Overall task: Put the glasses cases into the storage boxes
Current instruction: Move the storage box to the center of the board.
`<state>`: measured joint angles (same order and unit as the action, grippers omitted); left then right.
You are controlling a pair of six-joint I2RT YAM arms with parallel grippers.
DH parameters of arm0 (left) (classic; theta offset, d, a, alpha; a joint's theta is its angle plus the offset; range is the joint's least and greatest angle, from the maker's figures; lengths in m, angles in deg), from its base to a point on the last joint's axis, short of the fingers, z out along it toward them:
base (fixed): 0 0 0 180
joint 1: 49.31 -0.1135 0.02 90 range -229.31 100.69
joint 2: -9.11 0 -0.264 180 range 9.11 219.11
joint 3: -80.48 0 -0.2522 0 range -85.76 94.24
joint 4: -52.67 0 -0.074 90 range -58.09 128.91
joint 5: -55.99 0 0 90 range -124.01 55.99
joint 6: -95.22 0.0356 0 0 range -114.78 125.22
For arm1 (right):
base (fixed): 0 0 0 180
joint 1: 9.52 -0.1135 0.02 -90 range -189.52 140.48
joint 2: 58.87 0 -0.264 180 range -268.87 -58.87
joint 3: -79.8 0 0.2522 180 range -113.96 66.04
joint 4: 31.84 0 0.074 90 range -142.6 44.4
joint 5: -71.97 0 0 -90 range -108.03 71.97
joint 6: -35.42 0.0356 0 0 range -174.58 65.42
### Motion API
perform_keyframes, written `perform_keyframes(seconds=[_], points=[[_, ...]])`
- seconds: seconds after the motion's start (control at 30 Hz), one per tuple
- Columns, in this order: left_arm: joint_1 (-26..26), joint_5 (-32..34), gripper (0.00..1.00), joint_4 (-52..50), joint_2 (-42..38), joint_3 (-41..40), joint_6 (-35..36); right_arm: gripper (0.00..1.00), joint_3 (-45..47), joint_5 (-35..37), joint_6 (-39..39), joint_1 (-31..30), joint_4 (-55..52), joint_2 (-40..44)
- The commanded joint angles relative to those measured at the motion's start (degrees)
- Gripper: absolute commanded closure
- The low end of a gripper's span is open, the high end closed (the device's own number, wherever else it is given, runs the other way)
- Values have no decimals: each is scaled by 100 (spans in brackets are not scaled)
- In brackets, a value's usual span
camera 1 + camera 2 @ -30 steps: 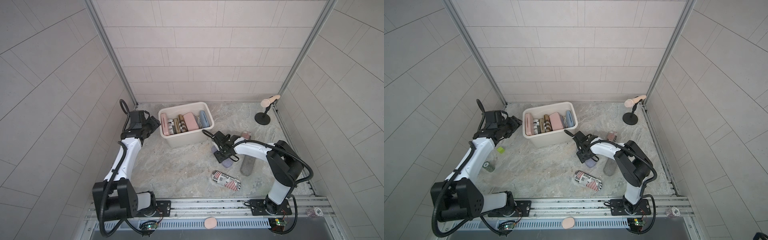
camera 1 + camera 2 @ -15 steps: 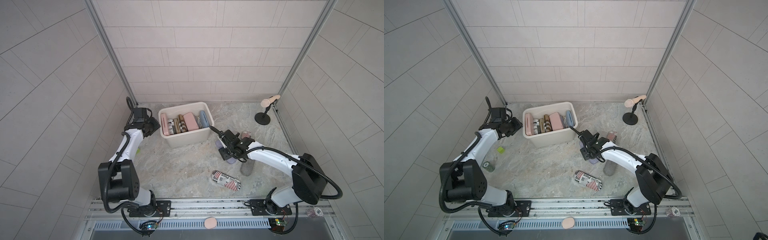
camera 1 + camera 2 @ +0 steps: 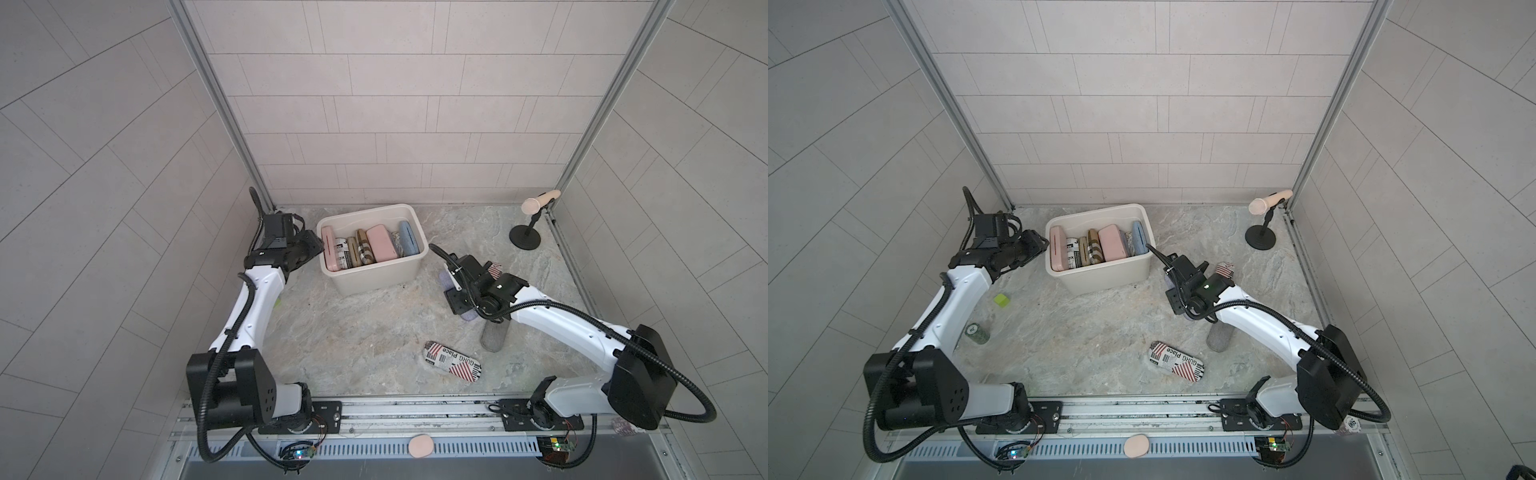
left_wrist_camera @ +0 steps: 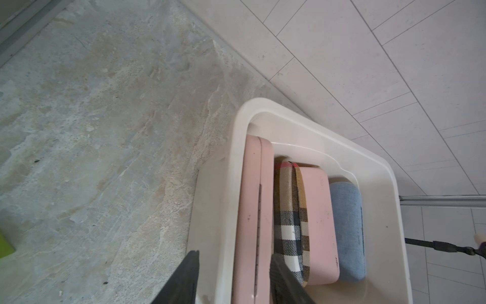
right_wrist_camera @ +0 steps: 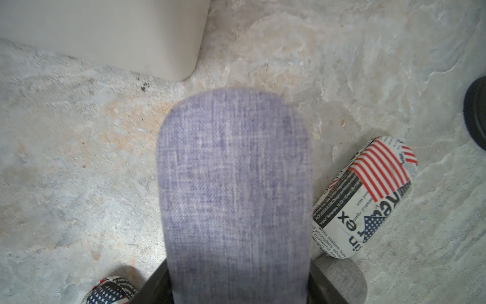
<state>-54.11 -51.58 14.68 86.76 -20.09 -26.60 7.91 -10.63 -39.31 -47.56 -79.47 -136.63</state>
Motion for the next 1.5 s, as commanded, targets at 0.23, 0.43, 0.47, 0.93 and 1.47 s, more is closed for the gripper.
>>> perform_keyframes(seconds=[0.23,0.43,0.47,0.93,1.47], points=[[5,285,54,-308,285,69,171,54,-67,133,65,9,-43,112],[10,531,57,-363,382,59,242,54,60,149,85,10,29,190],[5,496,58,-360,416,59,262,54,67,138,88,13,37,214],[346,182,67,-797,973,516,831,53,224,157,142,14,135,423],[1920,322,100,-1171,785,715,1223,53,-437,605,566,104,-207,1001]])
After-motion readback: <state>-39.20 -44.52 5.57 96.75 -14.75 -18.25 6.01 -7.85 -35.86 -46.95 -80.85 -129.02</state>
